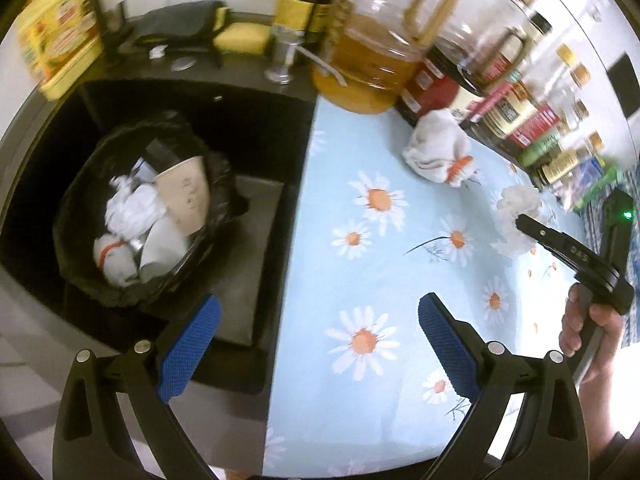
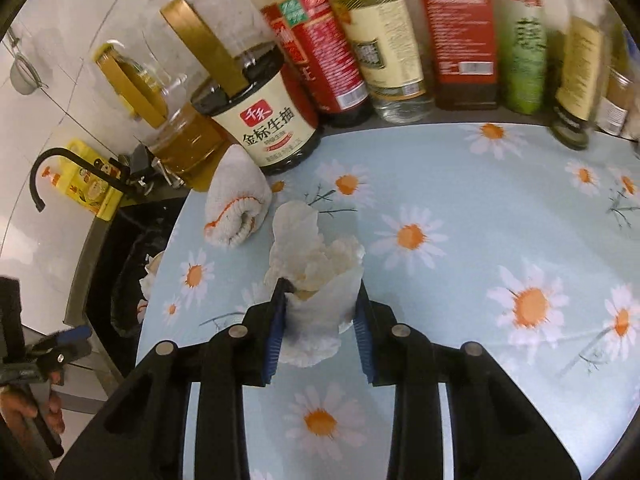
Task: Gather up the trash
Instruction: 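Grasp the crumpled white tissue with the right tool while the left tool grasps the white knit glove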
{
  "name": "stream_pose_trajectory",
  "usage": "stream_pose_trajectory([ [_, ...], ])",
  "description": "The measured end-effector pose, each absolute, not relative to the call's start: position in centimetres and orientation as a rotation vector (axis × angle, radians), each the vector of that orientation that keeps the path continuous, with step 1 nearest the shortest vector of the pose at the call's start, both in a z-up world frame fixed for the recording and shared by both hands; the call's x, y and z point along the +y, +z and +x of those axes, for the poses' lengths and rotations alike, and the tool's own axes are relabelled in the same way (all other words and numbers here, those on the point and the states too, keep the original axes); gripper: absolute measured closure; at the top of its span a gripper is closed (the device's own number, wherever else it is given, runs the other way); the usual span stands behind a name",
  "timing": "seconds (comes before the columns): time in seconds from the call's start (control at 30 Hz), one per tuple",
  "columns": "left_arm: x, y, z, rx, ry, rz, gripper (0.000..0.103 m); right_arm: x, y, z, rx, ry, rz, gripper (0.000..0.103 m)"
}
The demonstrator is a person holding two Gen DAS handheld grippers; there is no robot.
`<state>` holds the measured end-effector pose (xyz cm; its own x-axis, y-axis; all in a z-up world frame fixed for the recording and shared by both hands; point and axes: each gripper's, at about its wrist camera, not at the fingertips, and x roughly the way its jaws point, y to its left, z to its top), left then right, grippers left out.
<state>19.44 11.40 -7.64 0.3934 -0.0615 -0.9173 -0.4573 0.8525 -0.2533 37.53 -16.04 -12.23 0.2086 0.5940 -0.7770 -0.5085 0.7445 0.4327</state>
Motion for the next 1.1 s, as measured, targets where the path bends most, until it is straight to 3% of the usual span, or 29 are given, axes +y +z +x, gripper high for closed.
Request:
stream_pose_trajectory([
  [1.1, 2.8, -11.1, 39.1, 1.240, 0.109, -0.095, 0.007, -29.4, -12.1, 30.3, 1.090, 0.758, 0.169, 0.070],
])
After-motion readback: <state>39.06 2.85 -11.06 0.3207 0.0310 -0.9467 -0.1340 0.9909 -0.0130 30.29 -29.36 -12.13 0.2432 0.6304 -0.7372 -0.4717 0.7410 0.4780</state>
